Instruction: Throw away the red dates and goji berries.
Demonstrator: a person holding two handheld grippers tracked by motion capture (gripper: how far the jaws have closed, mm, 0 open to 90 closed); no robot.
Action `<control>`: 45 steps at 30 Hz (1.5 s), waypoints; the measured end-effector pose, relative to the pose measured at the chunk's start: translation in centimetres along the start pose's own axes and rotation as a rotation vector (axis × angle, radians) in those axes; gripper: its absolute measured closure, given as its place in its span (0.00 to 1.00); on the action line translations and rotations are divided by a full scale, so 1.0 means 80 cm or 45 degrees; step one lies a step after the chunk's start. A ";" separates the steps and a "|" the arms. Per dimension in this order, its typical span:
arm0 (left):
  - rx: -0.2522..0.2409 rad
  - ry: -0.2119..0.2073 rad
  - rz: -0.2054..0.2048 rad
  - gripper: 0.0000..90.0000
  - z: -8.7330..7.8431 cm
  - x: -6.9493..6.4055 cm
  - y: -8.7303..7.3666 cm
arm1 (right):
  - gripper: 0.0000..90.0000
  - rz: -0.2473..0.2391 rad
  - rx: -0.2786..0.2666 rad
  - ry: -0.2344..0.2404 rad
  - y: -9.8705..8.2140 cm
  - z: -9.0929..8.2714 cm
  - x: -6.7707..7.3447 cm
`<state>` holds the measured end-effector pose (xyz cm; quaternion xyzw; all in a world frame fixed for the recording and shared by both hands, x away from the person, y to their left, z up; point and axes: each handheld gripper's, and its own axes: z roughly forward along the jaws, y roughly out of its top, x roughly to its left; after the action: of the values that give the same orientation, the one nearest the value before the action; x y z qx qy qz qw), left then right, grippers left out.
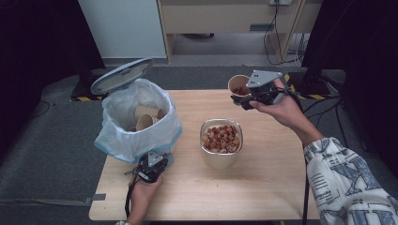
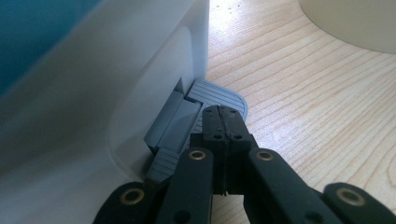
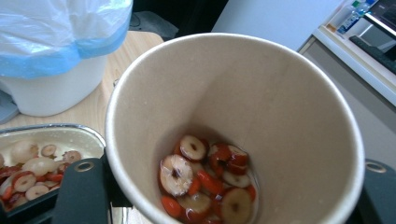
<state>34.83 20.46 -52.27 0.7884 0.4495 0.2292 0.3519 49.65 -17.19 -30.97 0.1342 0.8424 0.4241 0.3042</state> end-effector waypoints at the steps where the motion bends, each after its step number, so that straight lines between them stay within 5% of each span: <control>1: 0.000 -0.001 0.000 0.99 0.000 0.000 0.000 | 0.35 -0.001 -0.002 -0.003 0.000 0.000 0.000; 6: -0.001 -0.002 -0.001 0.99 0.000 0.000 0.000 | 0.35 -0.062 -0.014 0.019 0.002 0.001 0.011; 22: 0.002 -0.001 0.001 0.99 0.000 0.000 0.000 | 0.35 -0.219 -0.001 -0.061 -0.005 -0.006 0.023; 27: 0.003 0.000 0.002 0.99 0.000 0.000 0.000 | 0.35 -0.218 -0.006 -0.074 -0.006 -0.008 0.023; 32: 0.003 -0.001 0.001 0.99 0.000 0.000 0.000 | 0.35 -0.307 0.021 -0.080 -0.004 -0.004 0.033; 38: 0.003 -0.002 0.000 0.99 0.000 0.000 0.000 | 0.35 -0.408 0.034 -0.122 -0.001 -0.001 0.043; 45: 0.003 -0.004 -0.002 0.99 0.000 0.000 0.000 | 0.35 -0.438 0.035 -0.171 0.000 -0.003 0.038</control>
<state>34.84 20.50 -52.25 0.7888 0.4499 0.2273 0.3517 47.17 -15.86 -32.06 0.0203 0.8363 0.3444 0.4262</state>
